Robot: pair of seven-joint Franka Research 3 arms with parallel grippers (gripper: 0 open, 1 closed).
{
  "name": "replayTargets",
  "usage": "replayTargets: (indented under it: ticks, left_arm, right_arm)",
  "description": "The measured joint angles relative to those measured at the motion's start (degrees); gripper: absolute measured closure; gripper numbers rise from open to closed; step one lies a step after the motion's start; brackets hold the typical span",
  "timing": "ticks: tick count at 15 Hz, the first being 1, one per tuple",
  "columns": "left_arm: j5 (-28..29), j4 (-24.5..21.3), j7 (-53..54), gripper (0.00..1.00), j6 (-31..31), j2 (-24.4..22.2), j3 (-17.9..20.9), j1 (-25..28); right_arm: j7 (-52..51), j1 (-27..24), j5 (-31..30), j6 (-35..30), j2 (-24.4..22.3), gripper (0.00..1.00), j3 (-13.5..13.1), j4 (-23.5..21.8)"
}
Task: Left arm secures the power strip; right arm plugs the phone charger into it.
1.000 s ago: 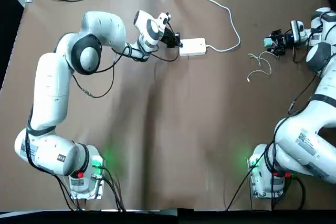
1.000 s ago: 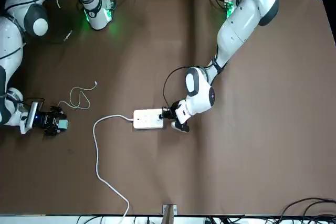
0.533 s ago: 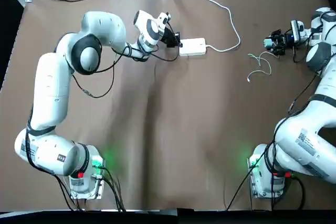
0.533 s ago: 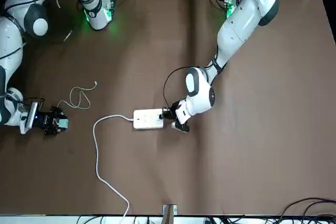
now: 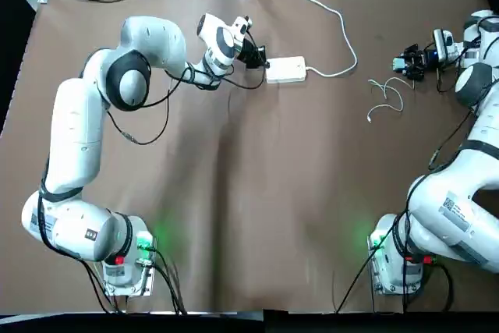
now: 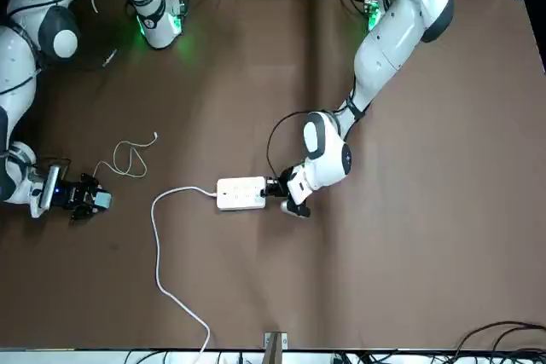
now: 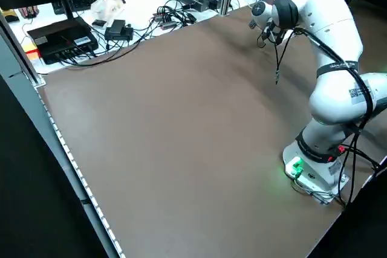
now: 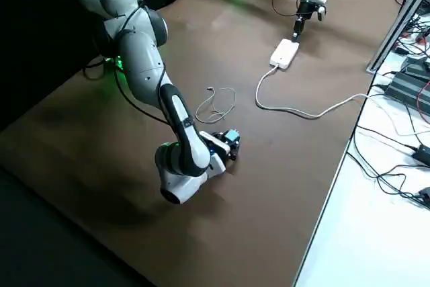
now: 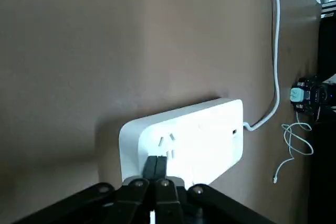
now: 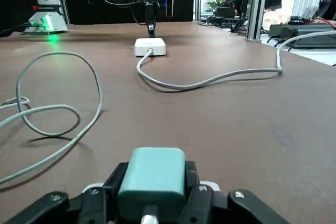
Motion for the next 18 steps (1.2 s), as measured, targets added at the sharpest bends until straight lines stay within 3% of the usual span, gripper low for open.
replayTargets:
  ticks: [5,11,18]
  left_arm:
    - [0.00,0.24,-0.43,0.99,0.02,0.03,-0.03,-0.35]
    - [-0.01,0.86,-0.85,0.99,0.05,0.18,-0.12,-1.15]
    - [-0.01,1.36,-0.85,0.99,0.07,0.79,-0.01,-1.15]
  right_arm:
    - [9.37,0.24,-3.32,1.08,-3.80,0.52,-1.62,1.56]
    - [29.57,1.79,-11.57,-0.43,-16.83,0.52,-1.64,2.39]
    - [56.98,10.30,-21.86,-0.52,-29.84,0.52,-1.66,2.54]
